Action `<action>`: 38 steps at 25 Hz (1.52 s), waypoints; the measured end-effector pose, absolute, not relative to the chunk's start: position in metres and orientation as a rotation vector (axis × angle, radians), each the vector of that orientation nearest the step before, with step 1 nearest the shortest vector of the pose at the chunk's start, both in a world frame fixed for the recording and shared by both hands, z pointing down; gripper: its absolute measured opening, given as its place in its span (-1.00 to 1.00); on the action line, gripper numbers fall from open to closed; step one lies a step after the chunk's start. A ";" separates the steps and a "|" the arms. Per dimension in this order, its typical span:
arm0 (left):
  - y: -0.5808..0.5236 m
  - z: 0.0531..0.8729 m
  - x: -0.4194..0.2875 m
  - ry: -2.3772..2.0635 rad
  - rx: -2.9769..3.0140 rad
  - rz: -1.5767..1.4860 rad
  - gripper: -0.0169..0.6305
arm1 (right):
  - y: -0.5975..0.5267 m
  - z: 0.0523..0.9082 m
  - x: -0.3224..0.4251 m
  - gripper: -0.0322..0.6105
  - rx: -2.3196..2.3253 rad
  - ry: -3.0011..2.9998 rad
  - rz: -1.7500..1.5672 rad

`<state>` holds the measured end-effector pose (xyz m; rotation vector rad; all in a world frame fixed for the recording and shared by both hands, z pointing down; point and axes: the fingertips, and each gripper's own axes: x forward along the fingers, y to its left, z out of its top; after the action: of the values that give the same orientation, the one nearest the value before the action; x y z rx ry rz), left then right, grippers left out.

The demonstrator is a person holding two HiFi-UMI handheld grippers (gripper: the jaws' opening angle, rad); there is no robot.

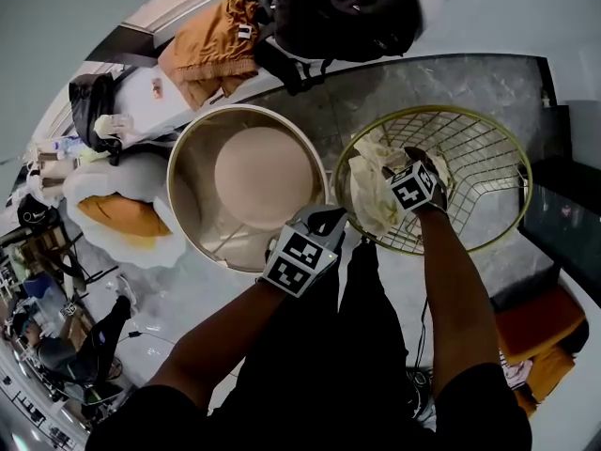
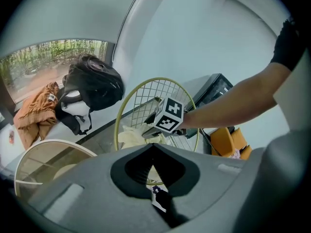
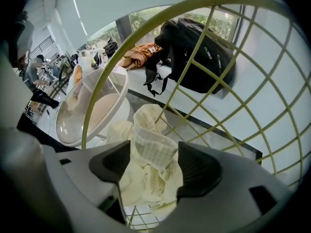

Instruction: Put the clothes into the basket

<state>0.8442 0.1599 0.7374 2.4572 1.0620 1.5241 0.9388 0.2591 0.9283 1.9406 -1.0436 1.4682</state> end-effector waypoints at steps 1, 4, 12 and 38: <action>0.158 0.735 0.844 1.053 2.457 1.521 -0.95 | 0.260 0.930 0.936 0.05 1.925 -1.047 1.482; 0.154 0.737 0.847 1.032 2.458 1.519 -0.95 | 0.262 0.940 0.930 0.05 1.901 -1.046 1.521; 0.158 0.730 0.849 0.994 2.475 1.490 -0.95 | 0.275 0.923 0.928 -0.74 1.999 -0.951 1.472; 0.174 0.618 0.810 0.862 2.621 1.237 -0.95 | 0.314 0.712 0.857 -0.78 2.619 -0.997 1.469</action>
<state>0.8102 0.1744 0.6182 2.6213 0.8622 1.2366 0.8575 0.3139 0.7118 2.6189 -0.9968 1.4694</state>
